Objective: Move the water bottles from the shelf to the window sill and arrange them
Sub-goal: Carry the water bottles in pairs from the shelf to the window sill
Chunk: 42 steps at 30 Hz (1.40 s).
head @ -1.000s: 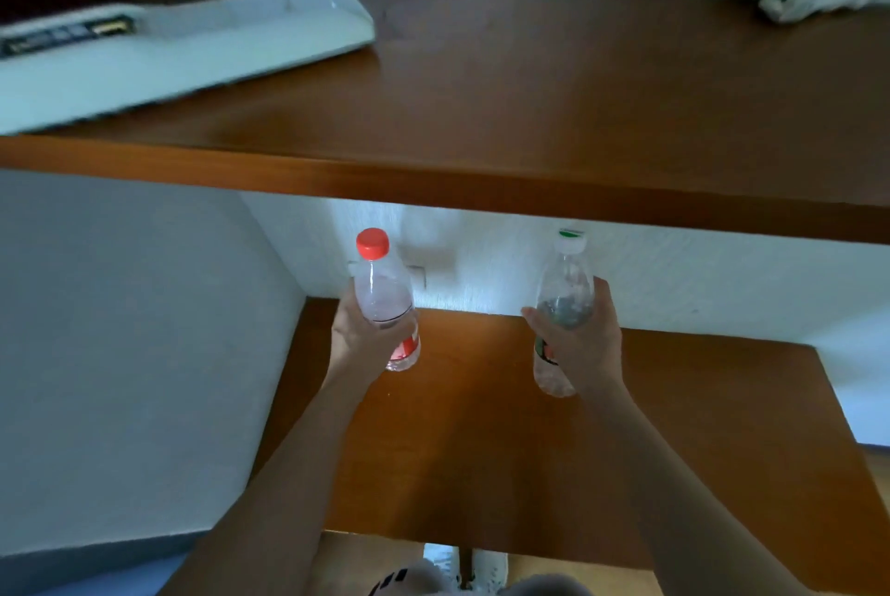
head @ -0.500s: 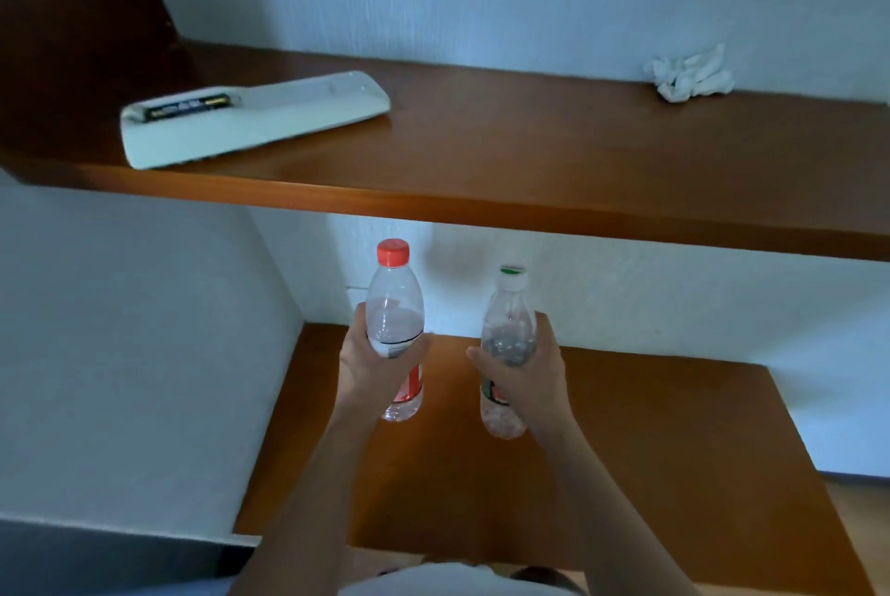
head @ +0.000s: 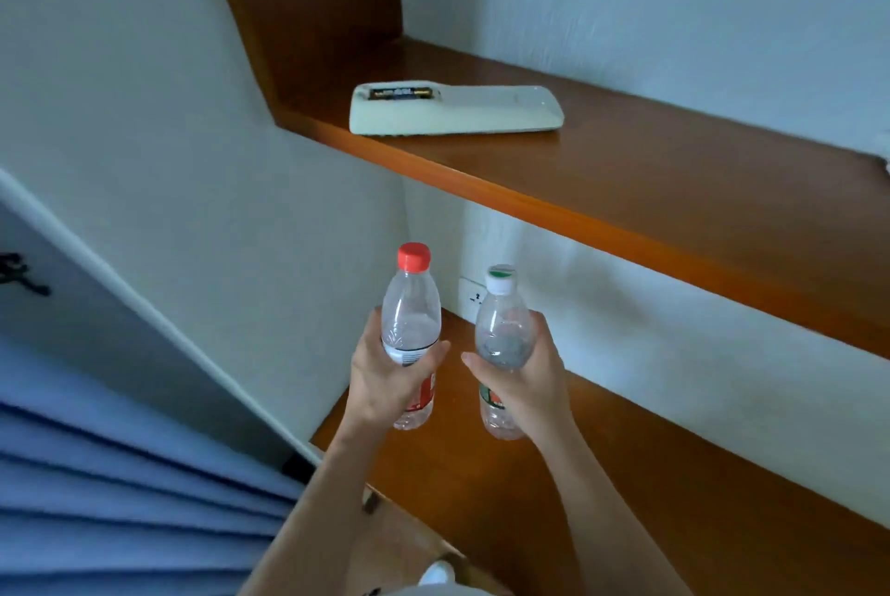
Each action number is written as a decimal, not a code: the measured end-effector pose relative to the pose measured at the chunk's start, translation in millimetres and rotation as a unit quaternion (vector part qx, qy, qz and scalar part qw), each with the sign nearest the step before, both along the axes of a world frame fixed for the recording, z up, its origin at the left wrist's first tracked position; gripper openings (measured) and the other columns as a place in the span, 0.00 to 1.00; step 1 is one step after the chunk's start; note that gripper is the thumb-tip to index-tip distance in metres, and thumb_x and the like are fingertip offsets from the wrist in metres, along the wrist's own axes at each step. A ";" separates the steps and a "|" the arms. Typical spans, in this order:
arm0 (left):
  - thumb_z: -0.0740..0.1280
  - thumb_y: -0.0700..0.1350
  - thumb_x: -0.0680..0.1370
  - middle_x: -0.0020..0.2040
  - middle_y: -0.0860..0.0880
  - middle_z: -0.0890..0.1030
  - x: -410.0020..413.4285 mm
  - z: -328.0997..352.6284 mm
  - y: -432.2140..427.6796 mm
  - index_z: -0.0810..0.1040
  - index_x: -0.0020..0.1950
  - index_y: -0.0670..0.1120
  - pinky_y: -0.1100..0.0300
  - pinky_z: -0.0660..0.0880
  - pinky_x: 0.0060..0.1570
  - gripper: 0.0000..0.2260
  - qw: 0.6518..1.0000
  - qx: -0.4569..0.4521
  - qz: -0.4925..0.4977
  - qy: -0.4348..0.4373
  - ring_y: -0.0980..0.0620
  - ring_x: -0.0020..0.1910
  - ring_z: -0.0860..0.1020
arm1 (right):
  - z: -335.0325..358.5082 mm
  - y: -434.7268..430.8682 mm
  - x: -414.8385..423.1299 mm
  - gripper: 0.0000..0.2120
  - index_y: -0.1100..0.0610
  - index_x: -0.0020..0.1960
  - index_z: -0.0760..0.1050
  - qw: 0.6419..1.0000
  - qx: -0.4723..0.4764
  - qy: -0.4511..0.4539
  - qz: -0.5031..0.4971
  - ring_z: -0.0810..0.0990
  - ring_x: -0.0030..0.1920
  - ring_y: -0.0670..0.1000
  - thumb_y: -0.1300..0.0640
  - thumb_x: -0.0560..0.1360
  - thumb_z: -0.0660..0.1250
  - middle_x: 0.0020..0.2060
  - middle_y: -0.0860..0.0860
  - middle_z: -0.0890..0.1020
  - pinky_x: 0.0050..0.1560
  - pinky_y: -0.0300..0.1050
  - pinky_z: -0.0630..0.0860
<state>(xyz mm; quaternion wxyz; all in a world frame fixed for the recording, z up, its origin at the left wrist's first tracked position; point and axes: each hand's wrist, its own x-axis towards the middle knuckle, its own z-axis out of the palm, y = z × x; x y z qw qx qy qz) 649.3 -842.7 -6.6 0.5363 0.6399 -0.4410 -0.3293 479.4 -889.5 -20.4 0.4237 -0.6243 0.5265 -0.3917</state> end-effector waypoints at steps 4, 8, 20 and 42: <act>0.78 0.52 0.68 0.47 0.52 0.81 14.3 2.0 39.7 0.73 0.57 0.55 0.64 0.79 0.43 0.22 0.996 -0.011 0.089 -0.001 0.55 0.47 0.82 | 2.4 11.3 26.0 0.31 0.36 0.61 0.66 0.993 -0.014 -0.020 0.119 0.78 0.56 0.37 0.48 0.67 0.80 0.53 0.35 0.76 0.45 0.30 0.78; 0.77 0.54 0.66 0.47 0.51 0.81 32.5 2.9 103.3 0.73 0.57 0.56 0.57 0.81 0.46 0.22 0.978 0.000 0.209 -0.020 0.54 0.47 0.81 | 0.7 35.1 62.3 0.31 0.38 0.62 0.68 0.971 -0.009 -0.048 0.236 0.78 0.53 0.34 0.51 0.67 0.81 0.54 0.37 0.78 0.45 0.28 0.77; 0.79 0.51 0.66 0.45 0.53 0.82 64.9 16.1 332.7 0.74 0.52 0.58 0.50 0.81 0.49 0.20 0.832 0.020 0.553 -0.033 0.53 0.46 0.81 | 9.5 198.7 205.1 0.28 0.45 0.59 0.71 0.825 -0.019 -0.042 0.563 0.77 0.54 0.32 0.51 0.65 0.82 0.52 0.34 0.79 0.48 0.23 0.70; 0.78 0.53 0.68 0.49 0.54 0.79 176.2 -4.8 686.8 0.72 0.57 0.56 0.67 0.77 0.43 0.23 0.618 0.038 0.783 -0.053 0.57 0.49 0.80 | 0.1 558.5 428.1 0.31 0.47 0.59 0.70 0.651 -0.060 -0.021 0.756 0.81 0.50 0.45 0.44 0.63 0.81 0.51 0.45 0.81 0.47 0.33 0.78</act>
